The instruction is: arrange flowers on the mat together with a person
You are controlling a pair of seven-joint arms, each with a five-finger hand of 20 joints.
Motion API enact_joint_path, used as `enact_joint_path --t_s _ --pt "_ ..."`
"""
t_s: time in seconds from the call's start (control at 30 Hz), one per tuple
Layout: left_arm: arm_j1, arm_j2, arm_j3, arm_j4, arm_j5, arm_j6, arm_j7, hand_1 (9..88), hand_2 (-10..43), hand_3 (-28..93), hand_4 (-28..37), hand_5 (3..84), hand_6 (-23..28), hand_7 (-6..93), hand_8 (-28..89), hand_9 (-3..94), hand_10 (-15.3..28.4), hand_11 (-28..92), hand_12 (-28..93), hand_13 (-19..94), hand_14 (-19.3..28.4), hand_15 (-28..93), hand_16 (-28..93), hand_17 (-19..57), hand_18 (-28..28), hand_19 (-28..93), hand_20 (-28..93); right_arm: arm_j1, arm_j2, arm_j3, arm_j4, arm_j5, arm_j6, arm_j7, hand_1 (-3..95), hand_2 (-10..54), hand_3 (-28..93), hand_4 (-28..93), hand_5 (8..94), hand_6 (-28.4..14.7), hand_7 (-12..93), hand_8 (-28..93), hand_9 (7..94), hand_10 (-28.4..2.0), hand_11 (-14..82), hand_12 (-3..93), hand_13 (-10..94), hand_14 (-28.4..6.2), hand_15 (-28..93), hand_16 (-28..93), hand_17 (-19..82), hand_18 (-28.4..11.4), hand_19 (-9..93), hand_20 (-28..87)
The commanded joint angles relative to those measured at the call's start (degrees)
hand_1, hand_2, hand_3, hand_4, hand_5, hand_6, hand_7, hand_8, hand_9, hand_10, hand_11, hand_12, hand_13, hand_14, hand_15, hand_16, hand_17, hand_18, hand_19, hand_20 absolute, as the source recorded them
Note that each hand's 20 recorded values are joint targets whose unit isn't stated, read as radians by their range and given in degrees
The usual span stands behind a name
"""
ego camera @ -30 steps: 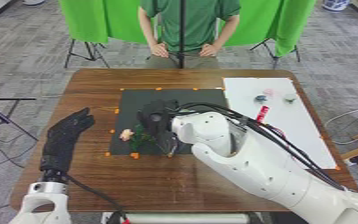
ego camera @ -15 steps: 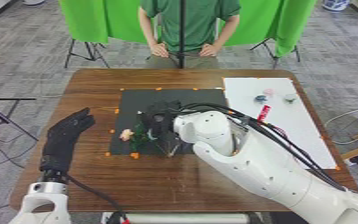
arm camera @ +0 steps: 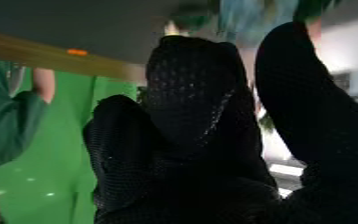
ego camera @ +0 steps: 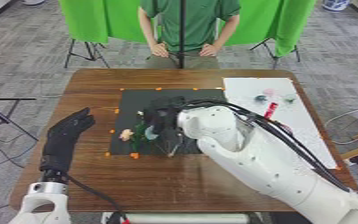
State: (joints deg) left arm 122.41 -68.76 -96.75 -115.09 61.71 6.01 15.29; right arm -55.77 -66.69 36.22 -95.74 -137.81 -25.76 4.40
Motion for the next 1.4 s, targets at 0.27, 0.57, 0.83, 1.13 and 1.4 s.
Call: enact_joint_path --t_s 0.27,0.57,0.83,1.13,1.4 --pt "-0.09 -0.56 1.62 -1.01 1.14 -1.57 0.30 27.7 -4.2 65 -16.8 47.1 4.4 12.5 -5 44.4 12.0 16 17 36 15.7 10 5 6.7 11.0 4 19 -28.37 5.87 37.87 -16.79 59.42 26.35 2.70 30.1 -5.4 71 -16 66.8 0.0 19 -10 73.3 -12.8 13.2 16.9 84 -5.8 44 26 51 -14.2 88 35" --pt "-0.51 -1.80 3.49 -2.47 6.04 -5.04 -0.48 27.8 -4.1 65 -17.0 46.7 4.3 12.0 -5 45.0 12.4 15 16 36 15.6 10 5 6.9 10.9 4 19 -58.52 -3.11 55.37 -20.73 77.90 16.83 -15.44 11.5 1.5 77 -16 38.4 -1.5 6 -7 38.1 -15.1 3.3 11.8 24 -12.8 3 18 9 -11.3 7 25" --pt "-0.22 -1.29 4.54 -3.61 7.40 -5.12 -0.47 28.0 -3.7 64 -17.1 46.3 4.2 11.2 -5 45.6 13.3 13 14 36 15.9 10 4 6.9 10.9 4 19 -67.37 -6.42 58.14 -24.53 70.74 16.76 -20.70 7.6 1.6 80 -17 35.9 -0.9 6 -8 36.7 -14.4 3.1 10.9 23 -11.8 3 16 10 -10.4 3 24" --pt "-0.39 -1.75 5.25 -3.68 8.67 -5.55 -0.93 27.8 -3.5 64 -16.9 46.1 4.2 11.2 -5 45.2 12.6 14 15 35 15.8 10 5 6.6 11.0 4 19 -66.53 -7.15 55.77 -24.14 71.04 14.21 -20.04 6.2 2.8 80 -18 35.8 -0.9 7 -8 37.3 -14.3 3.5 10.9 23 -11.6 4 15 10 -10.1 3 24" --pt "-0.33 -1.14 5.19 -3.93 9.58 -5.03 -1.50 27.9 -3.3 64 -17.1 46.2 4.3 10.9 -5 45.8 13.5 13 14 35 15.9 10 5 6.6 11.0 4 18 -66.22 -8.55 55.43 -24.20 70.86 15.44 -19.80 5.9 3.3 80 -18 35.9 -1.0 7 -8 37.5 -14.4 3.5 11.0 24 -12.2 4 15 10 -10.8 3 25"
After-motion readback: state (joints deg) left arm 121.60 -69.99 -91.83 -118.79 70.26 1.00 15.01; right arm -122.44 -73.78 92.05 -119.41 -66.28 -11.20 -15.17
